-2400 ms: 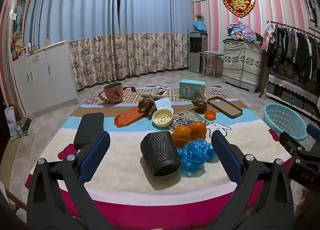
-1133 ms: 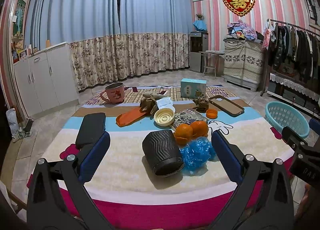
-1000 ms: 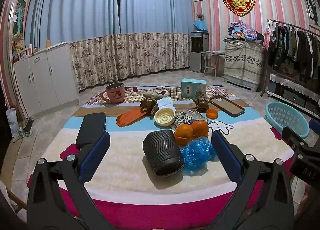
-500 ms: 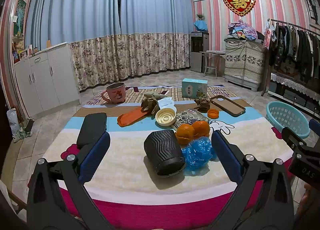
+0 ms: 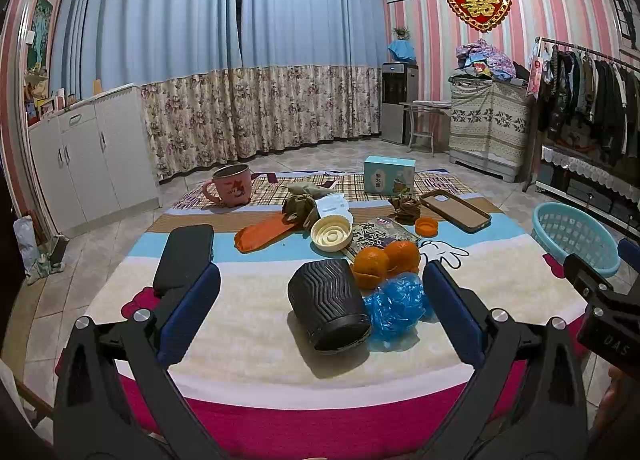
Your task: Collect trash
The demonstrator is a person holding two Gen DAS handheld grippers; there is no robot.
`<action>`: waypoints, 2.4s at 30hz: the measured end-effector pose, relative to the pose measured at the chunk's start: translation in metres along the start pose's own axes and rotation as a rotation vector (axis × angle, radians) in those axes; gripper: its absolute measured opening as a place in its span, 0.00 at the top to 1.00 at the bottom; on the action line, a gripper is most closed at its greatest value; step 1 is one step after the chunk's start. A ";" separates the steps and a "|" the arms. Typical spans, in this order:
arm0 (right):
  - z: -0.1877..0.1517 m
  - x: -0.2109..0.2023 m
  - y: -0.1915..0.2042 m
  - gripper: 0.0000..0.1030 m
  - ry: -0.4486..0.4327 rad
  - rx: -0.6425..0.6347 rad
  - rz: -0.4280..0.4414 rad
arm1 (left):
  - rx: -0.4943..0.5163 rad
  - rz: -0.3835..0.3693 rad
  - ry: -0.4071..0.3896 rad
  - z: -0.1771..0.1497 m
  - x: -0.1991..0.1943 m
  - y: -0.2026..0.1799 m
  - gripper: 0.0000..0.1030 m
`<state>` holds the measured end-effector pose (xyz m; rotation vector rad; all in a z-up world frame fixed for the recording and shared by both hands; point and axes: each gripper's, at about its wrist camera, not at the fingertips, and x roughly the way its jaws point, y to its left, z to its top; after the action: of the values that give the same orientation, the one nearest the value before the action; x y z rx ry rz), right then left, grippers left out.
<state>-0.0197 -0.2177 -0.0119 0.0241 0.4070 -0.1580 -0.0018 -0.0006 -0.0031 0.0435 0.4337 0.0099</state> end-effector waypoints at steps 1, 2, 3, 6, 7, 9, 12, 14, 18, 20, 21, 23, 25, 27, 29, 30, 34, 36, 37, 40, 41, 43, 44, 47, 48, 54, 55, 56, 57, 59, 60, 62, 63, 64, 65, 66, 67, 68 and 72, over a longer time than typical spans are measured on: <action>0.000 0.000 0.000 0.04 0.000 0.000 0.000 | 0.000 0.000 0.001 0.000 0.000 0.000 0.05; 0.000 0.000 0.000 0.04 -0.001 -0.001 0.000 | 0.000 -0.001 0.002 0.000 0.000 0.000 0.05; 0.000 0.000 0.000 0.04 -0.001 -0.001 0.000 | 0.000 0.000 0.002 0.000 0.000 0.000 0.05; 0.000 0.000 0.000 0.04 0.000 0.000 0.000 | 0.000 -0.001 0.002 0.000 0.000 0.000 0.05; 0.000 0.000 0.000 0.04 -0.001 0.000 0.000 | 0.000 -0.001 0.003 0.000 0.000 0.000 0.05; 0.000 0.000 0.000 0.04 -0.002 -0.001 -0.001 | 0.000 -0.002 0.003 0.000 0.000 0.000 0.05; 0.000 0.000 0.000 0.04 0.000 -0.001 0.000 | -0.001 -0.001 0.003 0.000 0.000 0.000 0.05; 0.000 0.000 0.000 0.04 0.000 -0.001 0.000 | -0.001 -0.003 0.005 0.000 0.000 0.000 0.05; 0.000 0.000 0.000 0.04 -0.001 -0.001 0.000 | -0.001 -0.003 0.005 0.000 0.000 0.000 0.05; 0.000 0.000 0.000 0.04 -0.001 -0.001 0.000 | -0.001 -0.003 0.005 0.000 0.000 0.000 0.05; 0.000 0.000 0.000 0.04 -0.001 -0.001 0.000 | 0.000 -0.003 0.006 -0.001 0.001 0.000 0.05; 0.000 0.000 0.000 0.04 -0.002 -0.002 -0.001 | 0.000 -0.002 0.006 -0.001 0.001 0.001 0.05; 0.000 0.000 -0.002 0.04 -0.003 0.003 -0.003 | -0.002 -0.001 0.008 -0.002 0.001 0.002 0.05; 0.001 0.000 -0.004 0.04 -0.004 0.009 -0.004 | -0.003 0.002 0.013 -0.003 0.003 0.004 0.05; 0.002 0.002 -0.009 0.04 -0.006 0.018 -0.009 | -0.002 0.004 0.019 -0.004 0.004 0.005 0.05; 0.002 0.002 -0.011 0.04 -0.009 0.027 -0.008 | -0.002 0.008 0.022 -0.005 0.005 0.005 0.05; 0.006 0.006 -0.013 0.04 -0.014 0.026 -0.021 | 0.003 0.024 0.037 -0.004 0.008 0.003 0.05; 0.008 0.009 -0.011 0.04 -0.005 0.023 -0.016 | -0.006 0.015 0.053 -0.003 0.010 0.004 0.05; 0.010 0.011 -0.010 0.04 -0.004 0.025 -0.010 | -0.011 0.011 0.063 -0.001 0.013 0.004 0.05; 0.021 0.011 -0.010 0.04 -0.027 0.031 0.006 | -0.022 0.016 0.076 0.004 0.017 0.006 0.05; 0.026 0.012 -0.009 0.04 -0.039 0.031 0.024 | -0.022 0.019 0.077 0.006 0.018 0.006 0.05; 0.036 0.014 -0.008 0.04 -0.063 0.031 0.062 | -0.021 0.020 0.083 0.009 0.023 0.005 0.05; 0.041 0.018 -0.007 0.04 -0.071 0.028 0.069 | -0.024 0.015 0.086 0.010 0.026 0.005 0.05; 0.051 0.035 -0.003 0.04 -0.051 0.018 0.084 | -0.032 0.015 0.104 0.012 0.037 0.006 0.05; 0.053 0.042 -0.001 0.04 -0.034 0.013 0.088 | -0.038 0.015 0.111 0.012 0.043 0.007 0.05; 0.053 0.065 0.006 0.04 -0.033 0.025 0.094 | -0.069 0.026 0.186 0.003 0.077 0.010 0.05; 0.054 0.070 0.008 0.04 -0.032 0.018 0.094 | -0.083 0.020 0.205 0.001 0.083 0.010 0.05; 0.056 0.079 0.009 0.04 -0.024 0.013 0.091 | -0.099 0.016 0.223 -0.002 0.090 0.013 0.05; 0.057 0.083 0.010 0.04 -0.018 0.012 0.089 | -0.108 0.014 0.233 -0.003 0.094 0.014 0.05; 0.061 0.098 0.011 0.04 0.000 0.010 0.071 | -0.109 0.022 0.254 -0.007 0.103 0.016 0.05; 0.061 0.102 0.011 0.04 0.006 0.013 0.064 | -0.106 0.028 0.264 -0.010 0.107 0.018 0.05; 0.055 0.111 0.011 0.04 0.030 0.020 0.061 | -0.091 0.036 0.278 -0.014 0.112 0.017 0.05; 0.052 0.112 0.010 0.04 0.039 0.027 0.064 | -0.088 0.033 0.277 -0.014 0.113 0.016 0.05; 0.048 0.115 0.011 0.04 0.054 0.037 0.070 | -0.088 0.025 0.279 -0.014 0.113 0.016 0.05; 0.044 0.118 0.010 0.04 0.072 0.043 0.077 | -0.088 0.017 0.282 -0.014 0.116 0.015 0.05; 0.040 0.121 0.011 0.04 0.090 0.041 0.087 | -0.085 0.000 0.293 -0.015 0.118 0.012 0.05; 0.038 0.123 0.012 0.04 0.097 0.034 0.090 | -0.081 -0.018 0.311 -0.015 0.121 0.009 0.05; 0.035 0.125 0.013 0.04 0.099 0.026 0.087 | -0.077 -0.030 0.324 -0.016 0.123 0.008 0.05; 0.025 0.130 0.016 0.04 0.127 0.001 0.085 | -0.074 -0.068 0.355 -0.018 0.126 0.008 0.24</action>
<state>0.1104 -0.2223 -0.0407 0.0526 0.5320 -0.0729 0.1051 0.0101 -0.0720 -0.0465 0.7888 -0.0338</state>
